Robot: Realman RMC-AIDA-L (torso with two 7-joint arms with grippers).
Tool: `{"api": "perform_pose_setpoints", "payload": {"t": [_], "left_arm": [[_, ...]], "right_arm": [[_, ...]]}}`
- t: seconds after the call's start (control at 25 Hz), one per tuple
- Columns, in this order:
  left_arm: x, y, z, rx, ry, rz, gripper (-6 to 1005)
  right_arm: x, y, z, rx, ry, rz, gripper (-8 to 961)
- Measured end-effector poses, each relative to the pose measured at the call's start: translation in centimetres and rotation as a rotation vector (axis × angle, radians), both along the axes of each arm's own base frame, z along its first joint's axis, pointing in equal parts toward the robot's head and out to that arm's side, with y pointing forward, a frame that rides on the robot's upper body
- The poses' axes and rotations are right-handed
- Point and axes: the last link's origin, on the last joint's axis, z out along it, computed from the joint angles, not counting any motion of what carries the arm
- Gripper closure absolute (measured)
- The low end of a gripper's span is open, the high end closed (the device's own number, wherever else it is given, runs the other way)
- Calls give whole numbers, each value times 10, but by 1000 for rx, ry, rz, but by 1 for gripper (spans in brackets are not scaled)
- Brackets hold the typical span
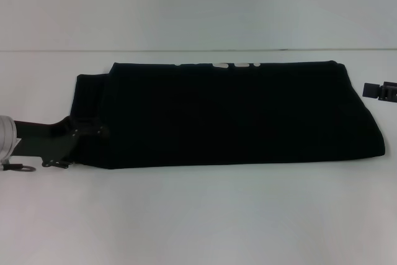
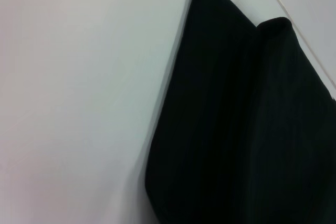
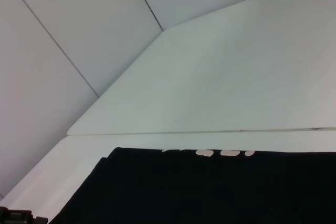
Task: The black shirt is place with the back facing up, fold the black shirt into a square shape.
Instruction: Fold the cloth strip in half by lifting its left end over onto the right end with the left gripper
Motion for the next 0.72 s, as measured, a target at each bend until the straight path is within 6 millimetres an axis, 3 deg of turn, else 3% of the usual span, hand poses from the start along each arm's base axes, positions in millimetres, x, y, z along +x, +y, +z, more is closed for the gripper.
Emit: {"api": "perform_pose_setpoints", "payload": {"t": [0.28, 0.72], "left_arm": [[-3, -3, -1, -16, 29, -42, 148], [-3, -4, -7, -39, 64, -94, 585]], "right_arm": [[0, 0, 1, 2, -1, -2, 24], [-1, 1, 0, -1, 0, 2, 24]]}}
